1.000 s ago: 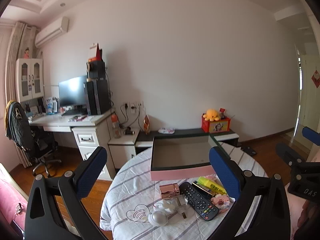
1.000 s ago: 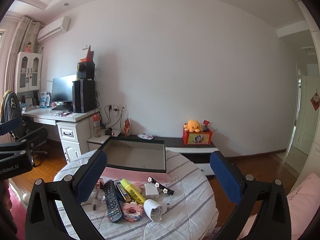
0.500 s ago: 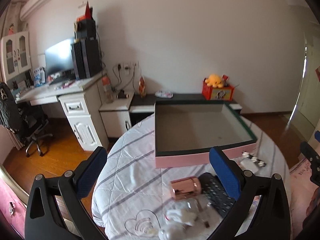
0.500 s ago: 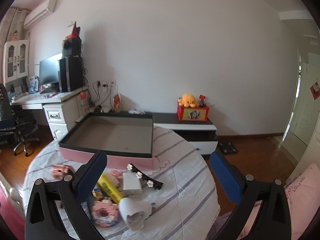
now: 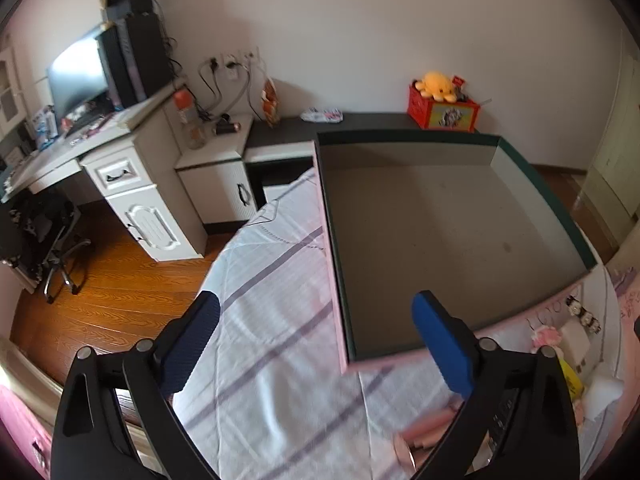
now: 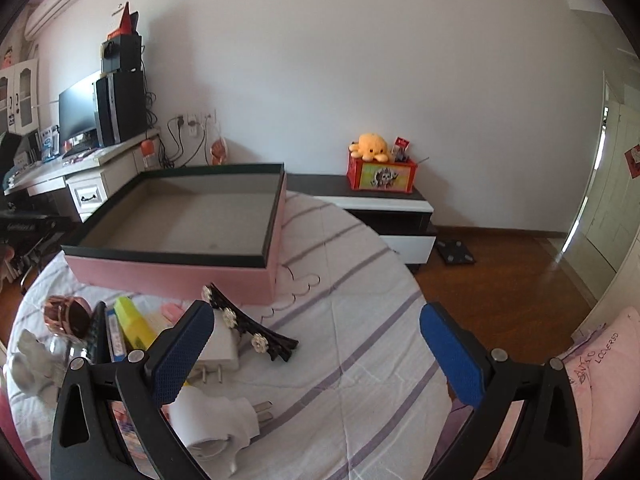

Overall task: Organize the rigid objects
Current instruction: 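Move the left tool to the pink box wall and grip it, then grasp the white round socket adapter with the right tool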

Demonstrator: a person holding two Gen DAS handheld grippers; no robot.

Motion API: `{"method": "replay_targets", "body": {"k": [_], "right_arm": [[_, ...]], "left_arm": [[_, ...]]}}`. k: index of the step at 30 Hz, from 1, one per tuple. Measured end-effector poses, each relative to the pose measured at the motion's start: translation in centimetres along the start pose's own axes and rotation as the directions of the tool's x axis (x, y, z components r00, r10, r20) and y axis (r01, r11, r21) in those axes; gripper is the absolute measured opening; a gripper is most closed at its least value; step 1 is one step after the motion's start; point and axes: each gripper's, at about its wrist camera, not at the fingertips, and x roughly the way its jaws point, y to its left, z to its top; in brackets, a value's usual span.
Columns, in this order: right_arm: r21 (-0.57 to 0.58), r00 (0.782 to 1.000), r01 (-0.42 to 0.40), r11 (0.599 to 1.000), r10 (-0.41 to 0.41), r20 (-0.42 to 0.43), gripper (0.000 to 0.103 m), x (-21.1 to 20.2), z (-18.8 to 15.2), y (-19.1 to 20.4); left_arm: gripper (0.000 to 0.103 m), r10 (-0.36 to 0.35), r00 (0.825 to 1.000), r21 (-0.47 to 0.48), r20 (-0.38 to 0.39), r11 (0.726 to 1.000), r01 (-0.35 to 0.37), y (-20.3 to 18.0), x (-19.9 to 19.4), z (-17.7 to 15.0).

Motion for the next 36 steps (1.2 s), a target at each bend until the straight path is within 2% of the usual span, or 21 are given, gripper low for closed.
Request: {"method": "replay_targets", "body": {"k": [2, 3, 6, 8, 12, 14, 16, 18, 20, 21, 25, 30, 33, 36], "right_arm": [[0.006, 1.000, 0.001, 1.000, 0.000, -0.011, 0.103, 0.6, -0.2, -0.1], [0.007, 1.000, 0.000, 1.000, 0.000, -0.014, 0.103, 0.7, -0.2, 0.0], [-0.002, 1.000, -0.002, 1.000, 0.002, -0.020, 0.103, 1.0, -0.2, 0.1], [-0.006, 1.000, -0.005, 1.000, 0.005, -0.025, 0.103, 1.1, -0.1, 0.2], [-0.021, 0.999, -0.021, 1.000, 0.020, -0.032, 0.103, 1.2, -0.1, 0.6], [-0.024, 0.999, -0.032, 0.999, 0.031, -0.036, 0.103, 1.2, -0.1, 0.7], [-0.021, 0.998, -0.044, 0.999, 0.043, -0.042, 0.103, 1.3, -0.2, 0.6], [-0.016, 0.997, -0.057, 0.998, 0.056, -0.051, 0.103, 1.3, -0.4, 0.5], [-0.007, 0.995, -0.076, 0.997, 0.075, -0.061, 0.103, 1.2, -0.6, 0.3], [-0.002, 0.994, -0.086, 0.996, 0.086, -0.063, 0.103, 1.1, -0.8, 0.2], [0.011, 0.987, -0.133, 0.991, 0.134, -0.084, 0.103, 0.9, -1.5, 0.3], [0.018, 0.968, -0.225, 0.974, 0.226, -0.110, 0.103, 0.1, -2.6, 1.5], [0.013, 0.964, -0.232, 0.973, 0.231, -0.129, 0.103, -0.1, -3.6, 2.1], [0.051, 0.954, -0.254, 0.966, 0.258, -0.152, 0.090, 0.4, -4.4, 1.6]], "left_arm": [[0.087, -0.007, 0.999, -0.003, -0.037, 1.000, 0.007, 0.1, 2.0, 0.8], [0.086, -0.006, 0.998, -0.003, -0.058, 1.000, 0.006, 0.2, 3.1, 1.2], [0.075, 0.033, 0.992, 0.014, -0.119, 0.999, -0.031, -0.3, 5.9, 1.9], [0.063, 0.028, 0.989, -0.005, -0.148, 1.000, -0.030, 0.0, 6.9, 2.0], [0.050, 0.042, 0.981, -0.001, -0.188, 0.999, -0.043, 0.1, 8.1, 1.4], [0.045, 0.011, 0.979, -0.009, -0.205, 1.000, -0.013, 0.1, 8.6, 1.0], [0.040, 0.000, 0.981, -0.017, -0.194, 1.000, -0.003, 0.0, 8.6, 0.7], [0.029, -0.012, 0.983, -0.010, -0.181, 1.000, 0.011, -0.3, 8.3, 0.4], [0.011, -0.008, 0.985, 0.002, -0.173, 1.000, 0.009, -0.7, 7.8, -0.1], [0.009, 0.010, 0.985, 0.013, -0.170, 1.000, -0.008, -0.8, 7.5, -0.5], [0.009, 0.014, 0.986, -0.019, -0.167, 1.000, -0.017, 0.4, 5.5, -2.5], [0.013, 0.007, 0.987, -0.084, -0.161, 0.996, -0.021, 2.1, 3.6, -4.9], [0.015, 0.012, 0.988, -0.121, -0.157, 0.992, -0.032, 2.7, 2.4, -6.3], [0.016, 0.009, 0.988, -0.147, -0.154, 0.989, -0.032, 3.1, 1.5, -7.5]]}}
